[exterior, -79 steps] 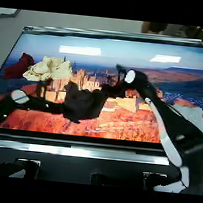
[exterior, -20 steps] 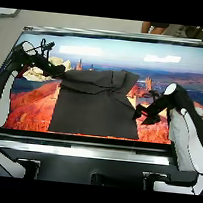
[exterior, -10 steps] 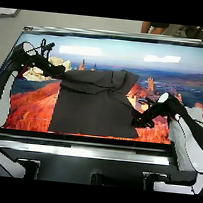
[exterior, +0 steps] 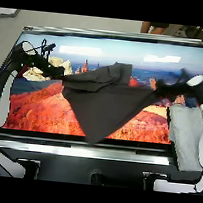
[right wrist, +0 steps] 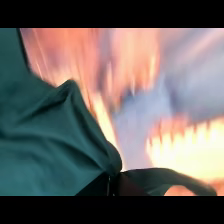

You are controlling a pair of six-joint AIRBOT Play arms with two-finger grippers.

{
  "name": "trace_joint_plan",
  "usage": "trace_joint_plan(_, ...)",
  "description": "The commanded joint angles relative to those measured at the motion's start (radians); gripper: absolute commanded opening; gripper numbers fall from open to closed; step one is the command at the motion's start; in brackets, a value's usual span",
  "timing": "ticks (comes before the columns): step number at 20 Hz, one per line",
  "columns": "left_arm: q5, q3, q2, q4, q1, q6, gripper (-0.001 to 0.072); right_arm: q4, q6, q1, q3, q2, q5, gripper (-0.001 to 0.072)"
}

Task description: Fold the shirts.

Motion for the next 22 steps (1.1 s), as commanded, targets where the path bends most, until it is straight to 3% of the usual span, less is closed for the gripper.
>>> trace_joint_plan(1, -0.048, 0.001, -0.006, -0.003, -0.006, 0.007, 0.0038, 0.003, 0.056, -0.073, 0.108, -0.007, -0.195, 0.0043)
trace_joint_plan(4, -0.048, 0.000, -0.016, -0.003, -0.018, 0.007, 0.0038, -0.003, 0.043, -0.023, 0.108, -0.071, -0.075, 0.0048)
trace_joint_plan(5, -0.048, 0.000, -0.018, -0.003, -0.024, 0.007, 0.0039, -0.003, 0.031, -0.007, 0.108, -0.087, -0.041, 0.0166)
trace_joint_plan(7, -0.048, 0.000, -0.019, -0.003, -0.027, 0.007, 0.0039, -0.002, -0.013, -0.002, 0.109, -0.074, 0.044, 0.0592)
trace_joint_plan(9, -0.049, 0.000, -0.019, -0.003, -0.027, 0.007, 0.0039, -0.044, -0.077, -0.002, 0.108, -0.015, 0.148, 0.0603)
trace_joint_plan(12, -0.048, 0.000, -0.019, -0.002, -0.027, 0.016, 0.0039, -0.061, -0.108, 0.018, 0.075, 0.063, 0.455, 0.0602)
trace_joint_plan(14, -0.049, 0.000, -0.019, -0.002, -0.027, 0.015, 0.0039, -0.061, -0.151, 0.076, -0.119, 0.148, 0.562, 0.0603)
trace_joint_plan(18, -0.067, 0.000, -0.019, -0.002, -0.027, 0.016, 0.0039, 0.000, -0.145, 0.192, -0.633, 0.362, 0.435, 0.0611)
trace_joint_plan(22, -0.068, 0.000, -0.019, -0.002, -0.027, 0.015, 0.0039, 0.080, -0.071, 0.317, -0.858, 0.444, 0.278, 0.0604)
